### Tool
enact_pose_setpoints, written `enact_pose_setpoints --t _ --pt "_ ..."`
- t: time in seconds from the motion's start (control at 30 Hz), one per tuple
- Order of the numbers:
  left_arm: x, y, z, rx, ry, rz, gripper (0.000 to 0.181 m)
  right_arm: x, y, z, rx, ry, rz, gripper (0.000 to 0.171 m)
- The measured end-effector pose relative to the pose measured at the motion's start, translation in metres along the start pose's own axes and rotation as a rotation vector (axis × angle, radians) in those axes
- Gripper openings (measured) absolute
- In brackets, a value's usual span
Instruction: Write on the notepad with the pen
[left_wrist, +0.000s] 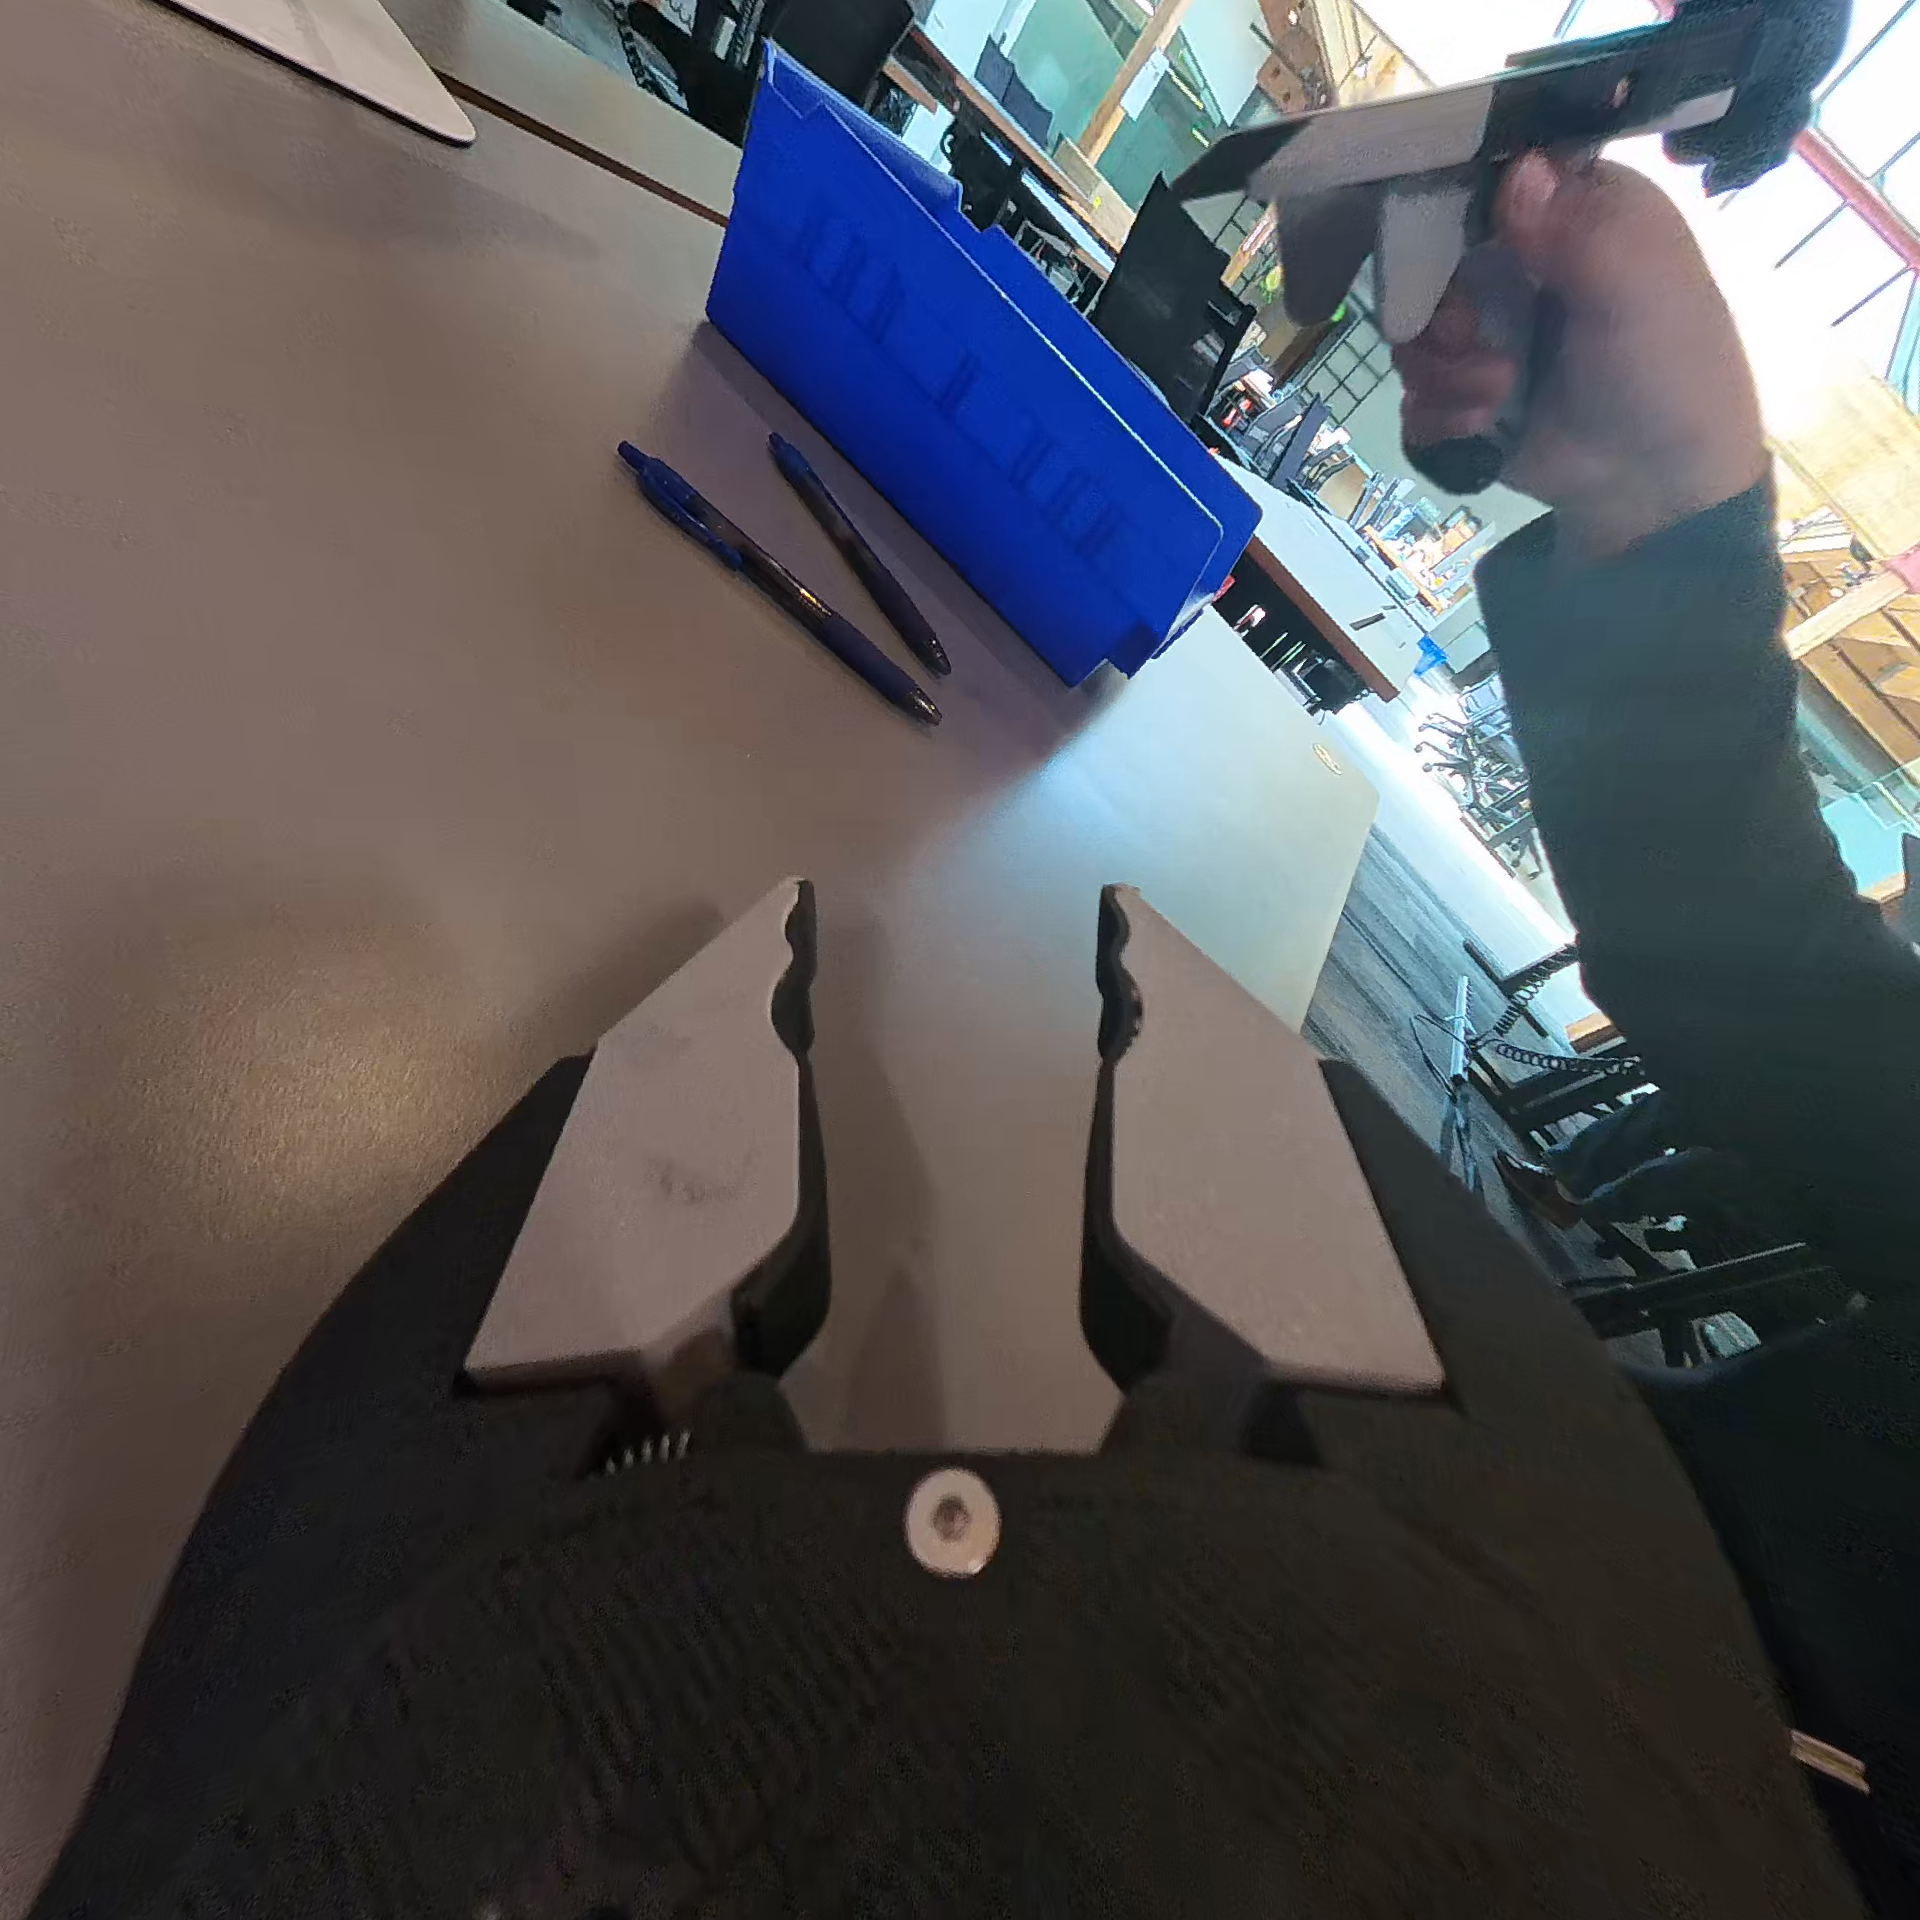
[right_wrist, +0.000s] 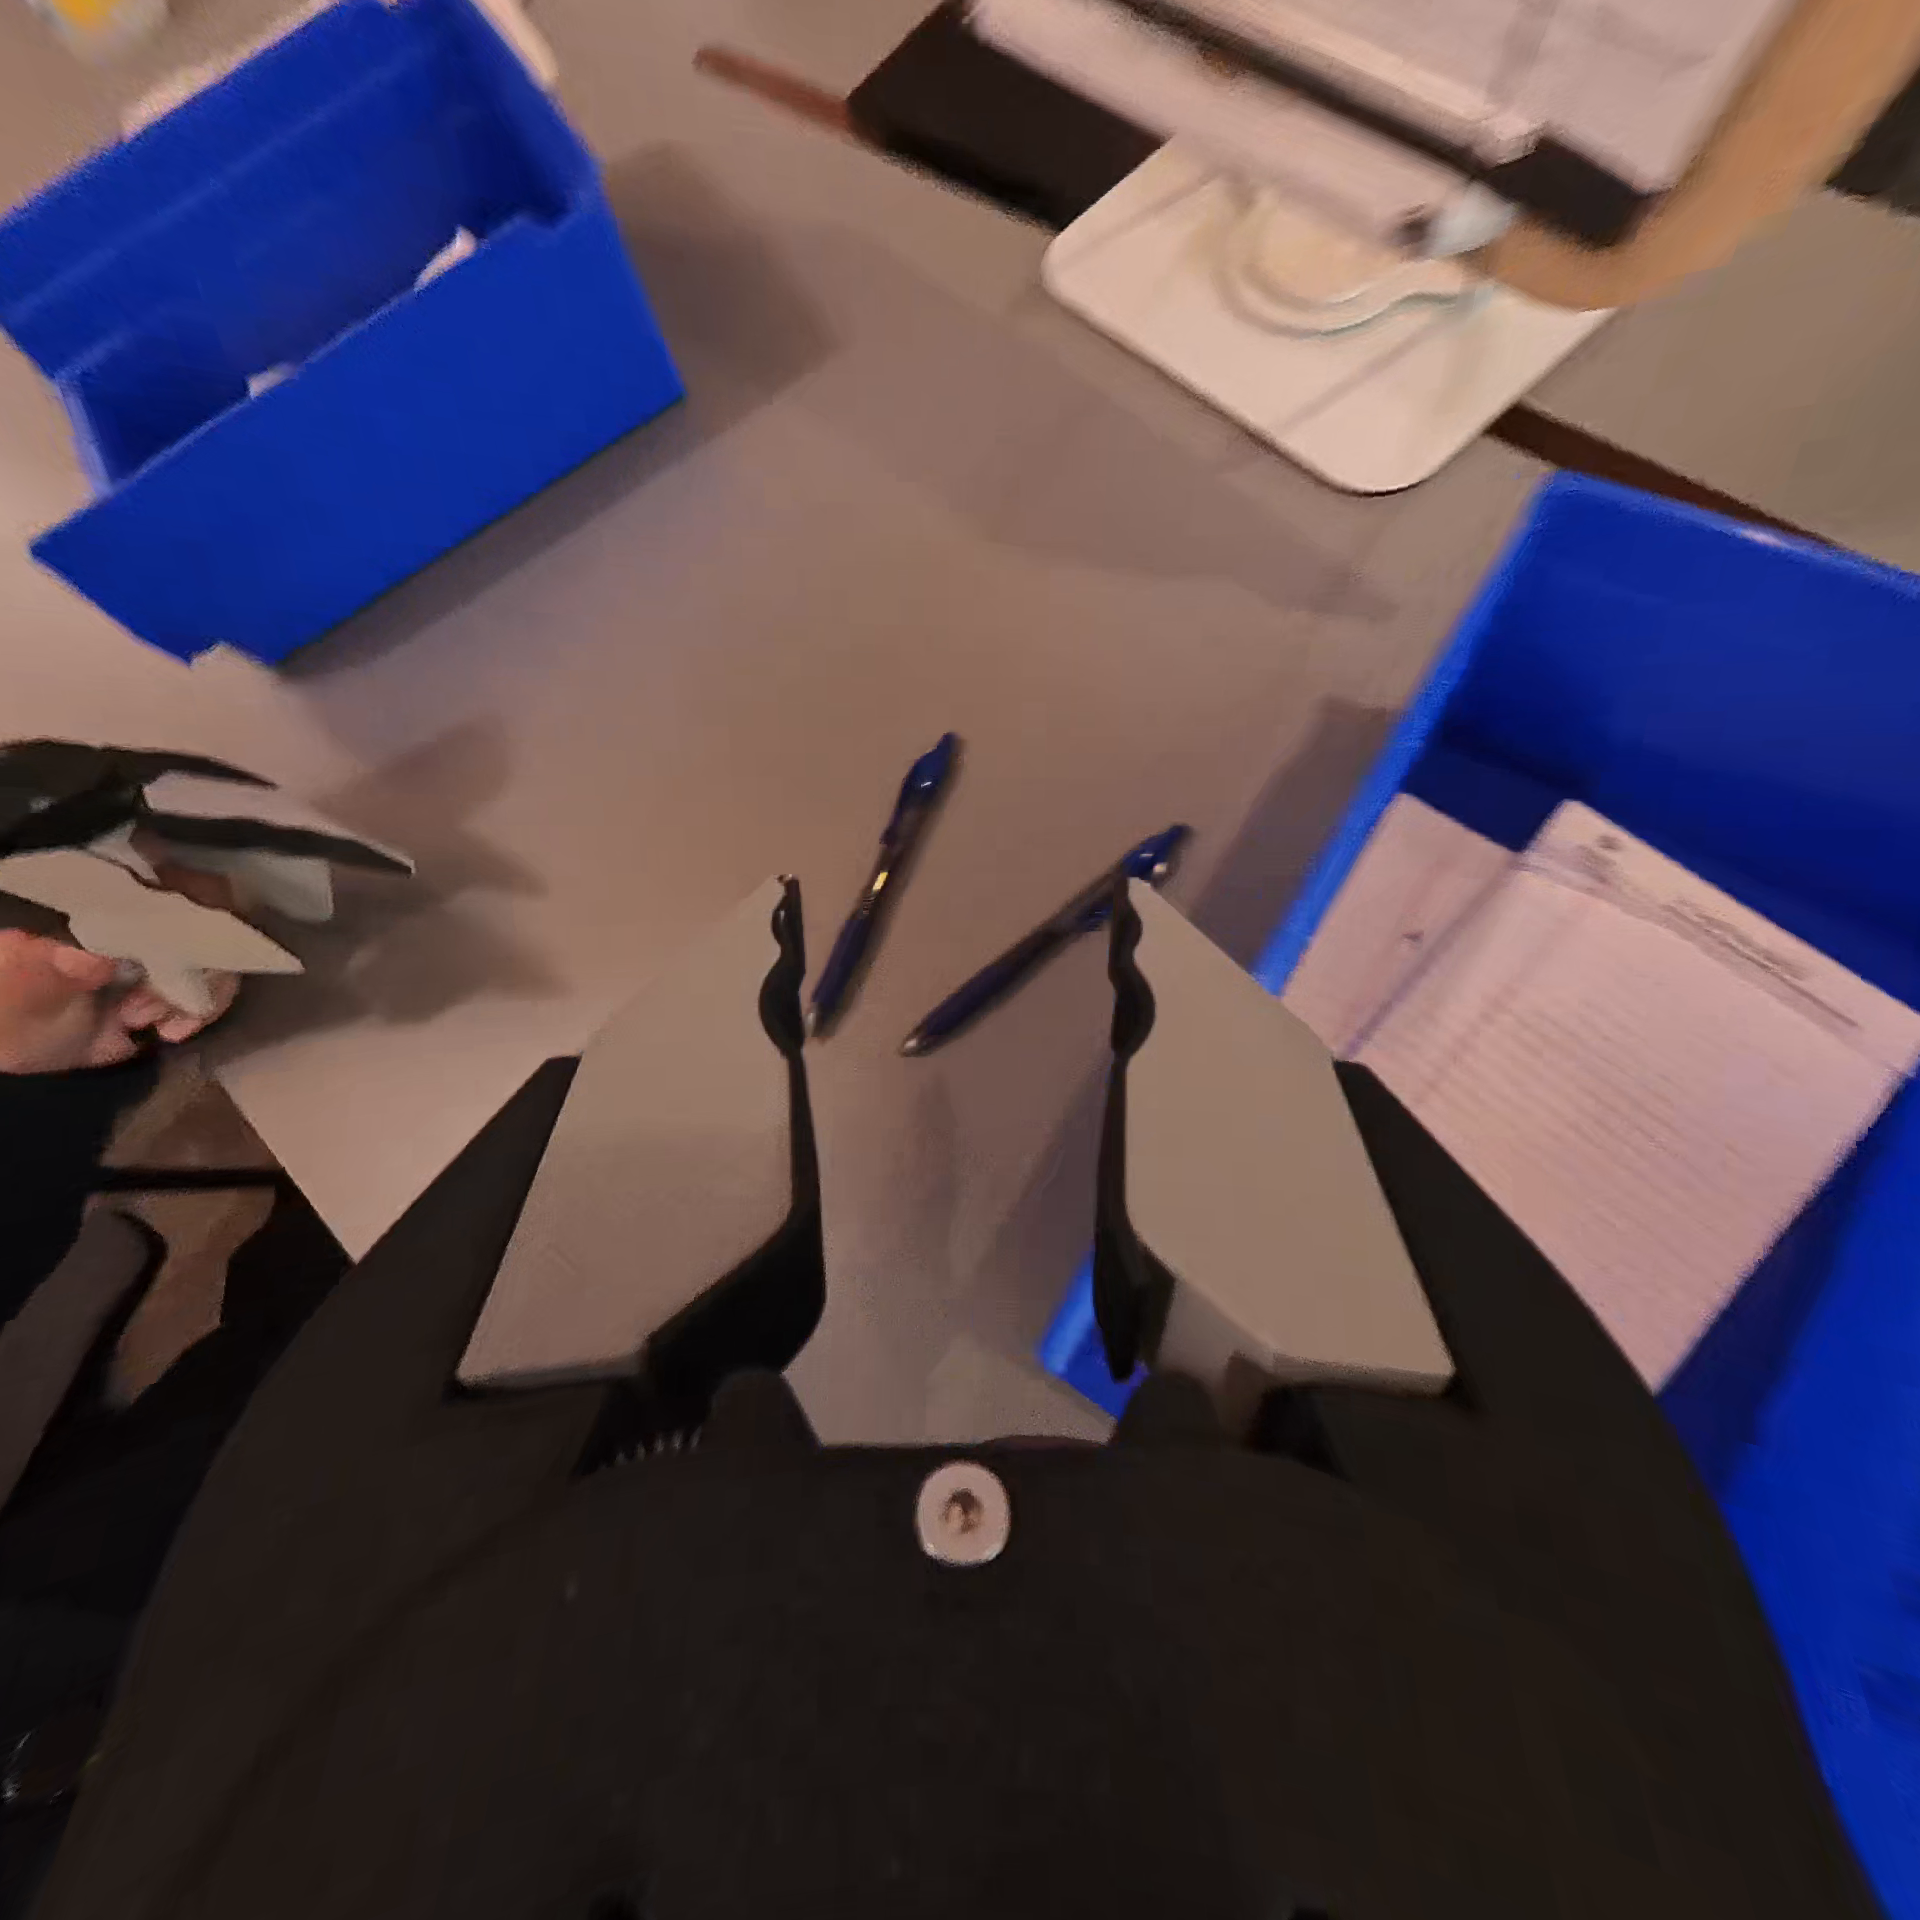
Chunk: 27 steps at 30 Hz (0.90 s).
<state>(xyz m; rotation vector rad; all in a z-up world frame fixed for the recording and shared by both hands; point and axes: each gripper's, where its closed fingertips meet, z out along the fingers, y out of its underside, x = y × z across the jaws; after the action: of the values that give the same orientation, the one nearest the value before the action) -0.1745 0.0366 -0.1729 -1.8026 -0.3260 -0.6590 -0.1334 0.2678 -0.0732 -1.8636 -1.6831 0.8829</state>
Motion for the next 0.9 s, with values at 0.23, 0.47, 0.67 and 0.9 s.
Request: enact_pose_setpoints --t 0.23,0.47,0.67,0.9 --pt "0.001 -0.001 -0.002 0.006 0.02 -0.024 0.051 0.013 0.057 0.09 -0.256 0.261 -0.09 0.048" --pt "0.002 -0.001 -0.002 0.005 0.035 -0.032 0.051 0.043 0.095 0.128 -0.399 0.385 -0.083 0.029" --pt "0.002 -0.001 -0.003 0.009 0.045 -0.04 0.051 0.022 0.082 0.138 -0.319 0.219 -0.05 0.006" --pt "0.002 -0.001 -0.002 -0.005 0.067 -0.071 0.051 -0.027 0.064 0.129 -0.229 0.075 -0.06 0.006"
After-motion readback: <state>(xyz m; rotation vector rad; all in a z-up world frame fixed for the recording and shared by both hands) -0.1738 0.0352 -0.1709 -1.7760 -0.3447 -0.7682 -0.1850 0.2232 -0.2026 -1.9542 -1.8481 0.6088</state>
